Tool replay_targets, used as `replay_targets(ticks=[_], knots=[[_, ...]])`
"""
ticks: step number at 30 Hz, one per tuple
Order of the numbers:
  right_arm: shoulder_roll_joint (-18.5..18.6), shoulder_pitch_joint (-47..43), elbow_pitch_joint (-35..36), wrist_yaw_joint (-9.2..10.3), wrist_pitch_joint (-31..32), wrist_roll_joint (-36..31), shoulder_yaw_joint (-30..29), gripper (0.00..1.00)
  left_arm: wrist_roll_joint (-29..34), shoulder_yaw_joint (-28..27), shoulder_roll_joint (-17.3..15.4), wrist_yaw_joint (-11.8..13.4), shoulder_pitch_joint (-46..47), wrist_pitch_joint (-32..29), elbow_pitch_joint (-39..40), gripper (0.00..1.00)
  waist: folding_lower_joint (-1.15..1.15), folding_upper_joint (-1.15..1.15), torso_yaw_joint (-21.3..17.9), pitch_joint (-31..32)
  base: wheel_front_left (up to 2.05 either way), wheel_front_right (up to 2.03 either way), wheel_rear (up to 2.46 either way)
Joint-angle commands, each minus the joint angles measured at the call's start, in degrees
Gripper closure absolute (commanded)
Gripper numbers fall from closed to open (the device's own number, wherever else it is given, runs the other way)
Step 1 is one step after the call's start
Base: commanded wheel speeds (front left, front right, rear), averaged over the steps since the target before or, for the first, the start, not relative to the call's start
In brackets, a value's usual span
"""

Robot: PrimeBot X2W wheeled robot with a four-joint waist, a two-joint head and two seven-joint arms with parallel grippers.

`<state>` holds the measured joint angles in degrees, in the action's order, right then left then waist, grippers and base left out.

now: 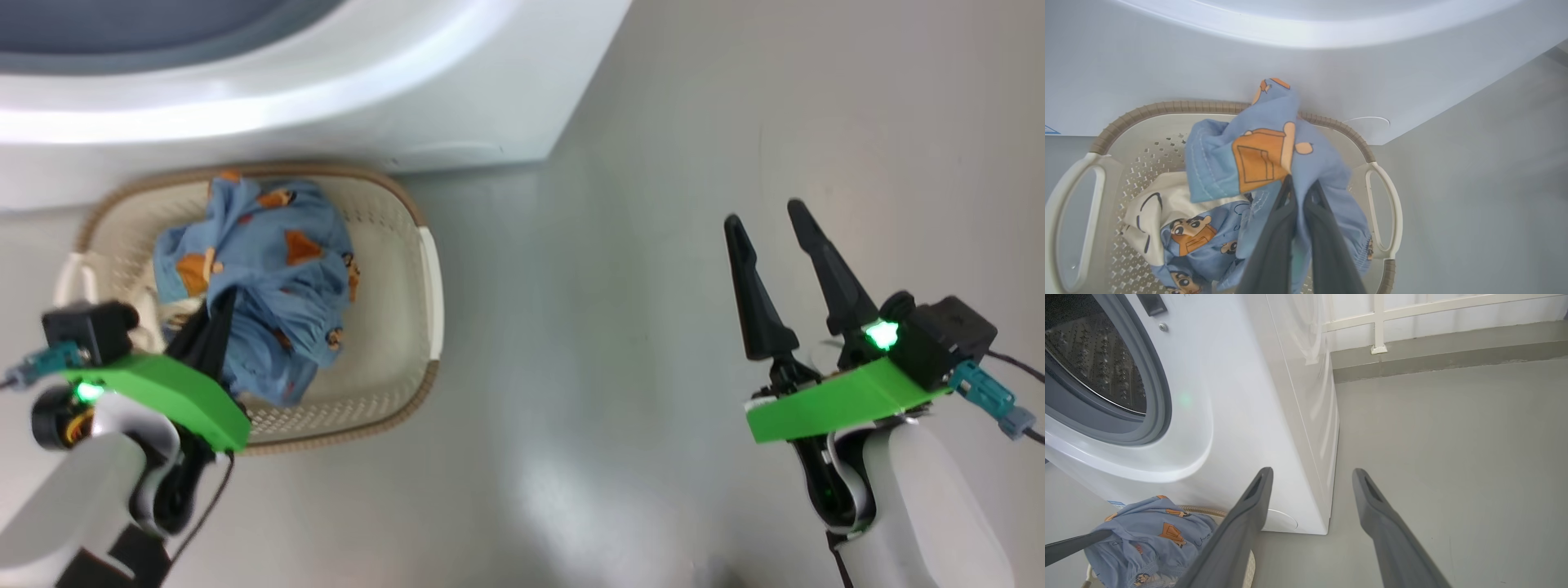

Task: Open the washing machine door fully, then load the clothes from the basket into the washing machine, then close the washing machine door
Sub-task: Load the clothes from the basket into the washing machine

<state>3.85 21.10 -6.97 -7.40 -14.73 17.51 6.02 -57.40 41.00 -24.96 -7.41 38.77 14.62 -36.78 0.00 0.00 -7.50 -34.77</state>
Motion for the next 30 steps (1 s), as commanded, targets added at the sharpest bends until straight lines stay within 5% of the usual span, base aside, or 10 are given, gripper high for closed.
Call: replay_targets(ticks=[1, 30], knots=[[0.3, -2.2, 0.7, -0.09, -0.3, 0.5, 0.9, 0.0, 1.5, -3.2, -1.7, -0.1, -2.0, 0.4, 1.4, 1.0, 0.0, 0.0, 2.6, 5.1, 0.0, 0.0, 0.0], [4.5, -12.7, -1.4, -0.09, -0.3, 2.9, -1.9, 0.0, 19.3, -25.3, 1.7, -0.1, -21.1, 0.4, 19.9, 1.0, 0.0, 0.0, 7.0, 19.8, 0.0, 0.0, 0.0]])
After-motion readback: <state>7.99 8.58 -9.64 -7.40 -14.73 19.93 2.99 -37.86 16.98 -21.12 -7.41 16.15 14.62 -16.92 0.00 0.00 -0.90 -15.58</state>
